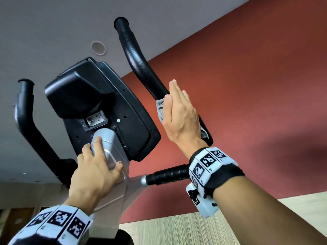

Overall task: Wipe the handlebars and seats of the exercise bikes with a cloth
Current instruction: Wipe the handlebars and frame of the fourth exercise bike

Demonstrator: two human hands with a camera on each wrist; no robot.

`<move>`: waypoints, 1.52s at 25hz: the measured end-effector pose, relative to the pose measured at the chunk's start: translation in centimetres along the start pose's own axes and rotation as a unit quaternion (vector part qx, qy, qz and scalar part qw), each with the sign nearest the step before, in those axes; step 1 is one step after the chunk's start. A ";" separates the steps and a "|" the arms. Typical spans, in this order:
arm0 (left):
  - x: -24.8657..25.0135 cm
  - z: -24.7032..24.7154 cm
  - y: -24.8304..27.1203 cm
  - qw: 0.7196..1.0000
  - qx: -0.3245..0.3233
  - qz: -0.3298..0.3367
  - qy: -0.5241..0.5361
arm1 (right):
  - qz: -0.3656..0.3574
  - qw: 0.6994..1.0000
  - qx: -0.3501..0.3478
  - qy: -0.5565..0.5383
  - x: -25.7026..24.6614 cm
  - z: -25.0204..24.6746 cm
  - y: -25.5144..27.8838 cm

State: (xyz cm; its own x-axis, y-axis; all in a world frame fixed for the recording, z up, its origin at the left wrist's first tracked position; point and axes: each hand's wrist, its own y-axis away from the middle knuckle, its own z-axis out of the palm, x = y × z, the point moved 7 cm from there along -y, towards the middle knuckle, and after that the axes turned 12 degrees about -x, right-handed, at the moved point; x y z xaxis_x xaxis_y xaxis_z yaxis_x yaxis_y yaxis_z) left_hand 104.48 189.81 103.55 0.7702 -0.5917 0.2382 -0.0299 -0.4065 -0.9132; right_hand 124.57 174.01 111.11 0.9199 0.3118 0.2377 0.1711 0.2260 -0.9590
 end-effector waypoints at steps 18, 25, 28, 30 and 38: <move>-0.1 0.1 0.0 1.000 0.006 0.000 0.000 | 0.019 0.997 0.068 -0.004 6.1 -0.3 4.7; -0.1 -0.1 0.0 1.000 0.004 -0.003 -0.006 | 0.076 0.994 0.023 -0.073 7.4 -0.5 4.6; -0.1 0.0 -0.2 1.000 0.006 -0.005 -0.009 | 0.043 0.995 0.003 -0.085 7.0 -0.5 3.4; -0.1 0.0 -0.3 1.000 0.006 -0.008 -0.014 | 0.049 0.992 0.003 -0.116 8.2 -0.3 4.3; 0.0 0.1 -0.2 1.000 0.000 -0.012 -0.016 | 0.068 0.994 0.028 -0.086 7.1 -0.6 3.8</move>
State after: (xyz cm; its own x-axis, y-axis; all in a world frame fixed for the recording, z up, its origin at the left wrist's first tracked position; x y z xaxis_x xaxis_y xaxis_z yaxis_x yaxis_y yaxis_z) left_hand 104.54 189.93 103.69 0.7906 -0.5589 0.2502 -0.0101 -0.4204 -0.9073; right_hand 132.00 176.55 109.07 0.8581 0.4957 0.1339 0.0253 0.2196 -0.9753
